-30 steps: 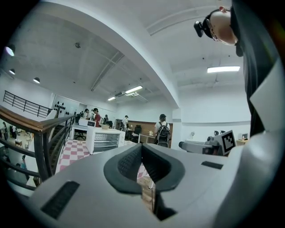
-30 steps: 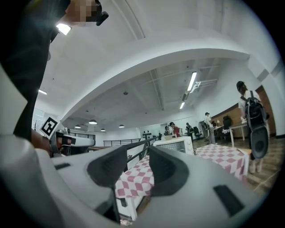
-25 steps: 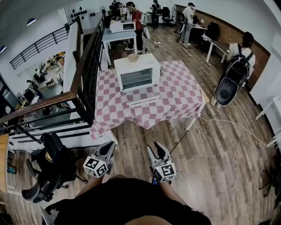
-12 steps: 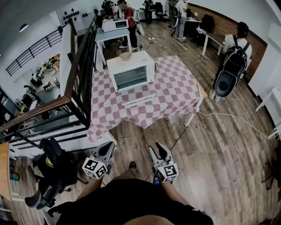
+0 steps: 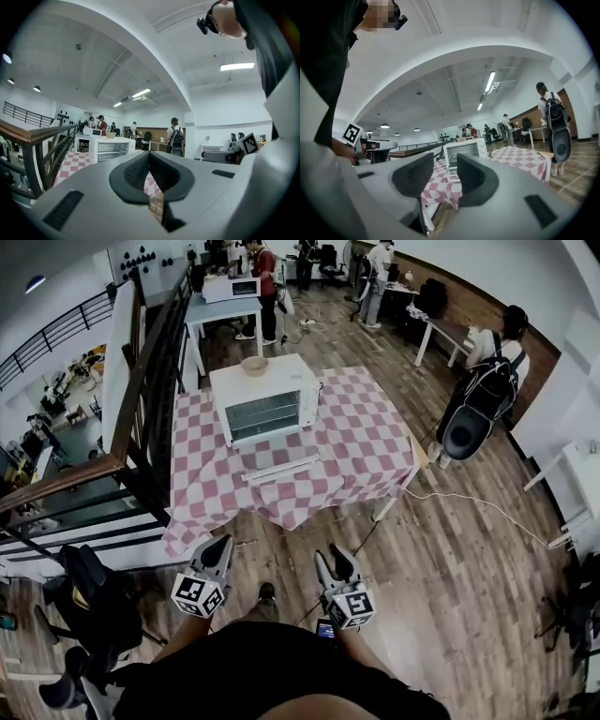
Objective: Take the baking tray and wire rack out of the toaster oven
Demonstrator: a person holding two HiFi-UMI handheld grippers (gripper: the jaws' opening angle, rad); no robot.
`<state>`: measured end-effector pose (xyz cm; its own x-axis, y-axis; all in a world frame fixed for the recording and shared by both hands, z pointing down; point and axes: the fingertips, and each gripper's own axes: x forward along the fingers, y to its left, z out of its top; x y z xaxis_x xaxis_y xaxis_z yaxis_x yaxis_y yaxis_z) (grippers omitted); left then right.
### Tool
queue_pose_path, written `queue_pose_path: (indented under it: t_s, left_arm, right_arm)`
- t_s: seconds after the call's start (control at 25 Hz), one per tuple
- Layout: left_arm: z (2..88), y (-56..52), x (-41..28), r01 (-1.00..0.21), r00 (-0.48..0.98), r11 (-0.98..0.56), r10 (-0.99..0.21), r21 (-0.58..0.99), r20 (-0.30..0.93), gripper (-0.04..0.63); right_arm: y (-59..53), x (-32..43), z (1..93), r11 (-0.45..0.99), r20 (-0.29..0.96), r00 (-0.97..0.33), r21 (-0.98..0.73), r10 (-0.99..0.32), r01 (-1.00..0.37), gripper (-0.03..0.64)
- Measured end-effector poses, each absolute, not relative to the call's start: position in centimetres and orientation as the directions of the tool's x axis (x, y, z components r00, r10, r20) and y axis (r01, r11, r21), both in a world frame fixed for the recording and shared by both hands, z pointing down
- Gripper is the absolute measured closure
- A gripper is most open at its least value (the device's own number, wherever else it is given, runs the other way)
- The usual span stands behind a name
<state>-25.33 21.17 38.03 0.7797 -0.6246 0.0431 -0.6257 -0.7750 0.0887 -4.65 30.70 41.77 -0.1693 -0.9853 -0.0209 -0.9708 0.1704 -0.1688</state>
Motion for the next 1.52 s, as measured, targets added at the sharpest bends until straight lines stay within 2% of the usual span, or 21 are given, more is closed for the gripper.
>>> queue_pose_path:
  t_s: [0.36, 0.64, 1.08, 1.32, 1.52]
  left_arm:
    - [37.0, 8.7, -23.5, -0.644, 0.765, -0.765, -0.644, 0.025, 0.016, 0.601]
    - [38.1, -0.3, -23.5, -0.651, 0.758, -0.756, -0.652, 0.067, 0.013, 0.601]
    - [39.8, -10.0, -23.0, -0.700, 0.713, -0.708, -0.701, 0.095, 0.018, 0.601]
    - [42.3, -14.9, -21.1, -0.745, 0.666, -0.659, -0.744, 0.103, 0.063, 0.601]
    - [43.3, -17.5, -20.2, -0.800, 0.599, -0.589, -0.789, 0.112, 0.136, 0.601]
  right_arm:
    - [17.7, -3.9, 39.1, 0.184, -0.031, -0.181, -0.134, -0.983, -0.974, 0.460]
    - [8.2, -4.1, 38.6, 0.194, -0.027, -0.192, -0.128, -0.981, -0.973, 0.460]
    - [-2.0, -2.1, 39.1, 0.207, -0.031, -0.206, -0.264, -0.978, -0.942, 0.460]
    - [-9.4, 1.2, 41.2, 0.247, -0.063, -0.248, -0.488, -0.967, -0.837, 0.460]
    - [-16.0, 2.3, 45.2, 0.269, -0.056, -0.329, -0.710, -0.943, -0.650, 0.459]
